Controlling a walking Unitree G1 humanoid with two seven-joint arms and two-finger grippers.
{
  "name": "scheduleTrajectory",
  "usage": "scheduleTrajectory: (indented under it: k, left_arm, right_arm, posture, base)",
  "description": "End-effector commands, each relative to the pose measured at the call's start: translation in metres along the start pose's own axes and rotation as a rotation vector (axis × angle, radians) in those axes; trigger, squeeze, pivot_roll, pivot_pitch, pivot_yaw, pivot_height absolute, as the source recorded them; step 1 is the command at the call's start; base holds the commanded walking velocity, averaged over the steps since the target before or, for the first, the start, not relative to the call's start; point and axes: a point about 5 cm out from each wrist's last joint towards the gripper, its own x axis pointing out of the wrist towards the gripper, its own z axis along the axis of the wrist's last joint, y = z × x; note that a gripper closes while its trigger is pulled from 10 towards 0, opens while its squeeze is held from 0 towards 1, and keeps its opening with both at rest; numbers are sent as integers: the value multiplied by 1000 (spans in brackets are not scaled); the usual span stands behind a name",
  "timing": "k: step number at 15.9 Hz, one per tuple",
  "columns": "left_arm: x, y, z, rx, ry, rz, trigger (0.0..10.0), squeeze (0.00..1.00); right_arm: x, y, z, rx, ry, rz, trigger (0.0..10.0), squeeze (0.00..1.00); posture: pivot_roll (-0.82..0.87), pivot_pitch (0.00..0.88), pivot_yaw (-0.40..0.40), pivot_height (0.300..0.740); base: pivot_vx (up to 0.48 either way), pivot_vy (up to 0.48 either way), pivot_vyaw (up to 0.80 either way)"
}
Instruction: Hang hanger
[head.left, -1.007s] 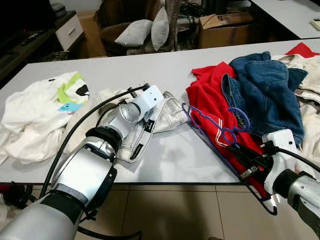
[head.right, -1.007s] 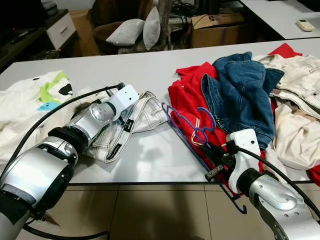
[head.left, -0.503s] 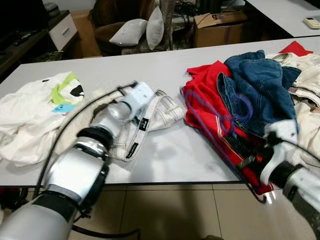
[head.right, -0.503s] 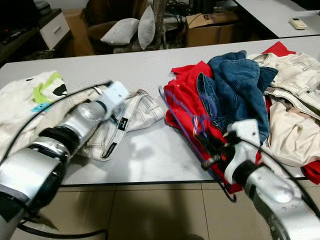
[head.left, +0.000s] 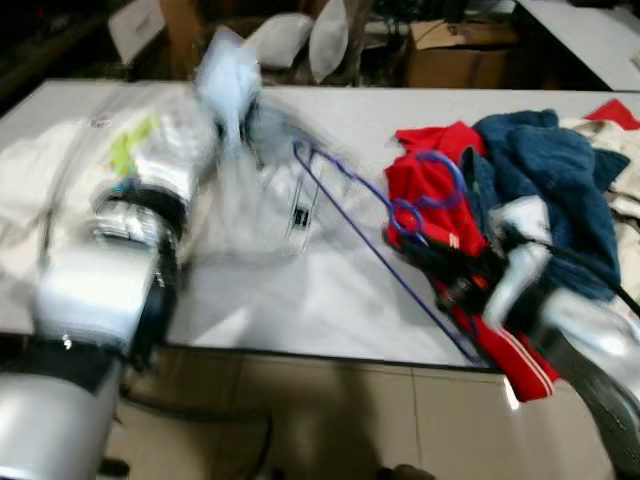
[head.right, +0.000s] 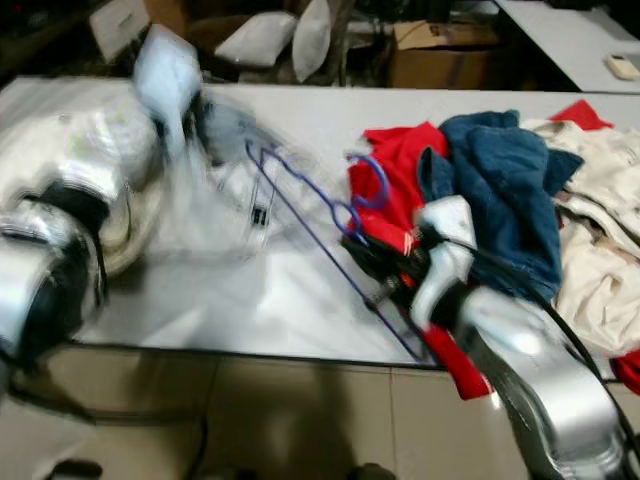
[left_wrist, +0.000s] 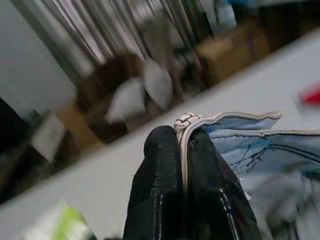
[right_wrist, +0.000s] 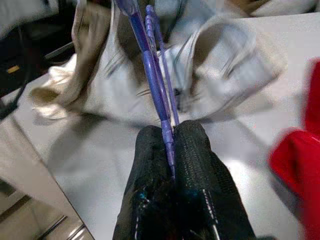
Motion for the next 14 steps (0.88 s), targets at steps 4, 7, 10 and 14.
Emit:
scheduleTrajectory:
  k: [4,7,10,14]
  left_arm:
    - [-10,40,103,-3,-380,35,0,0]
    - [-9,27,93,80,-354,-128,0,0]
    - [-7,10,47,89,-253,-157,0,0]
    - [-18,-26,-8,-11,-190,-237,0,0]
  right_arm:
    - [16,-1,10,-6,-49,29,10000,0]
    - [21,0,14,42,-88,16,10000,0]
    - [20,10,20,157,-145,32,10000,0]
    - [17,22,-32,399,94,-149,10000,0]
  posture:
    - [-85,0,-11,740]
    - [-68,0,-23,740]
    - [-63,0,-22,740]
    - [-85,0,-11,740]
  base:
    - [0,0,0]
    - [0,0,0]
    - [0,0,0]
    - [0,0,0]
